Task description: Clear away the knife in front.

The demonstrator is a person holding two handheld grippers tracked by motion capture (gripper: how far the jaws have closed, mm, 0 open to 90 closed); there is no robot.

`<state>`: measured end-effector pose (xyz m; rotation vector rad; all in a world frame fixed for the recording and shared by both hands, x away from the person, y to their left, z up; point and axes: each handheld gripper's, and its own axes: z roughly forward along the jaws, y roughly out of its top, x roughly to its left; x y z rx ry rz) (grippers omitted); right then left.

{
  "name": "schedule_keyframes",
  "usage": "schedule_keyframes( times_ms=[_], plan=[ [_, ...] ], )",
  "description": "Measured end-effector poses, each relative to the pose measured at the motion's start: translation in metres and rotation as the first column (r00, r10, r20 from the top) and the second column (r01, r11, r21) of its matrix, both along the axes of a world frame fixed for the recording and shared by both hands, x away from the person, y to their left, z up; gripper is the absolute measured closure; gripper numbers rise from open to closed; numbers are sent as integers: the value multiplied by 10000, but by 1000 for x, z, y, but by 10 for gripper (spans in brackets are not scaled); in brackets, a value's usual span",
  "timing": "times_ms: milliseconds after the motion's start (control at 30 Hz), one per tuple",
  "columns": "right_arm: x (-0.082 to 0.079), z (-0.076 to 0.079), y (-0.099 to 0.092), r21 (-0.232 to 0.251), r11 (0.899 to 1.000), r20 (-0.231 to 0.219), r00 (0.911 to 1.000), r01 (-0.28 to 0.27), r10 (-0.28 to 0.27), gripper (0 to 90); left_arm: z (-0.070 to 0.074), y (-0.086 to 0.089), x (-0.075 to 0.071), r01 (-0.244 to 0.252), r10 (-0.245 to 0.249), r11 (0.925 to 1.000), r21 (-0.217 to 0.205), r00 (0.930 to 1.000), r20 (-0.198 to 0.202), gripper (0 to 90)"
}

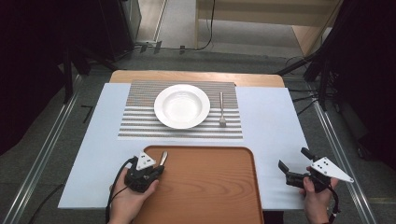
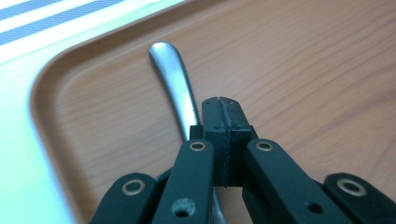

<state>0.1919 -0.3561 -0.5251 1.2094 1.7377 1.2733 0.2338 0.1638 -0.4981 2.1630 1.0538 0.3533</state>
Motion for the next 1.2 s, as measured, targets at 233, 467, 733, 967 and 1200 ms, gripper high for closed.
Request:
schedule_keyframes(
  times_ms=[233, 467, 733, 967, 1200],
  plan=[
    [0, 0, 0, -20, 10000, 5, 10000, -11, 11, 0, 0, 17, 1, -320, 321, 9992, -255, 9995, 53, 900],
    [0, 0, -1, -3, 10000, -12, 10000, 1, -1, 0, -1, 20, 0, -461, 464, 9989, -99, 9986, 238, 900],
    [1, 0, -1, 2, 10000, -6, 10000, 1, -1, 0, -1, 28, 1, -638, 643, 9978, -177, 9974, 311, 900],
    [1, 0, -1, 16, 10000, 17, 10000, 6, -6, 0, 3, 41, -2, -378, 483, 9916, -1237, 9953, 834, 796],
    [0, 0, -1, 42, 10000, 41, 10000, 18, -19, 0, 11, 58, -4, -69, 474, 9675, -2529, 9868, 1546, 577]
  ],
)
